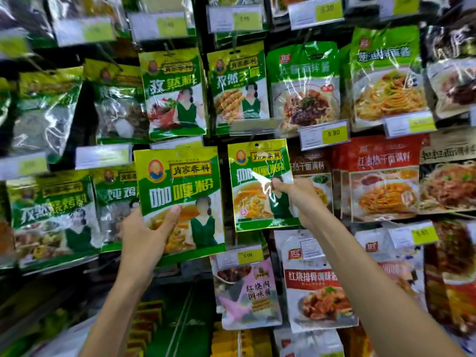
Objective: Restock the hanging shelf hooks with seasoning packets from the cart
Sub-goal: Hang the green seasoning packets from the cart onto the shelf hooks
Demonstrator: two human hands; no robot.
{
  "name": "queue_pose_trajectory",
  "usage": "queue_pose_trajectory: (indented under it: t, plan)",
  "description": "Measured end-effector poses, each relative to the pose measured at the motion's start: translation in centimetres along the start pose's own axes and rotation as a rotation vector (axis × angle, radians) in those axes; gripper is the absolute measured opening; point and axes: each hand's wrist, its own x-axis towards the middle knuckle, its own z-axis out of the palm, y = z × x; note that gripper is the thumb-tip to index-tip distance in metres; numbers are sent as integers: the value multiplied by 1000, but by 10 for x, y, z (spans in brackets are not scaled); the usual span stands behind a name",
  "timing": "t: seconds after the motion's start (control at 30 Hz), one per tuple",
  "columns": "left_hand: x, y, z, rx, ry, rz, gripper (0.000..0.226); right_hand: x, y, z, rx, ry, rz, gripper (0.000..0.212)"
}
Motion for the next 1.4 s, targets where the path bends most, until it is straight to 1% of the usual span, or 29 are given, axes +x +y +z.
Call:
queue_pose_trajectory:
  t: [0.07,0.17,0.2,0.3,0.33,0.43,0.53,0.67,0.77,0.93,0.97,1.03,1.07,1.17,1.27,1.33,1.37,1.4]
  plan:
    - [0,1,2,-14,-4,9,30,2,-1,0,17,15,9,39]
    - [1,1,4,-49,-34,-17,27,1,-4,0,16,19,17,20]
    - [1,1,4,-56,-45,-16,27,1,-3,-1,22,20,18,19]
    - [-1,2,6,-77,-48,-15,28,1,-3,-2,20,39,29,20]
    - [-1,2,6,-76,-43,-14,27,2,-2,-2,14,49,31,18]
    - [-1,1,8,-68,-36,-11,22,2,-2,-2,1,65,38,23]
    - [-1,0,10,-70,-31,-23,20,4,-1,0,6,45,54,19]
    - [0,-1,11,-92,-26,-37,23,8,-1,0,21,47,72,33]
    - [1,-3,12,-111,-34,-58,24,16,0,0,30,39,82,34]
    - [7,-4,14,-129,-36,-65,22,39,12,7,-41,79,72,50]
    - [8,-4,15,-127,-34,-61,23,44,14,10,-58,92,72,49]
    - [9,-3,17,-126,-30,-60,21,54,17,16,-94,126,71,38]
    - [10,-3,19,-125,-28,-60,18,59,18,19,-109,144,66,38]
    - [13,-2,22,-108,-19,-52,10,74,22,28,-197,167,54,51]
    - [13,0,27,-102,-24,-36,11,80,25,31,-285,186,27,55]
    - [10,0,31,-107,-40,-24,11,80,29,28,-286,144,16,59]
    - [9,0,33,-119,-57,-28,11,78,31,24,-280,106,8,57]
    - [6,1,36,-131,-81,-32,14,73,33,20,-296,70,-18,49]
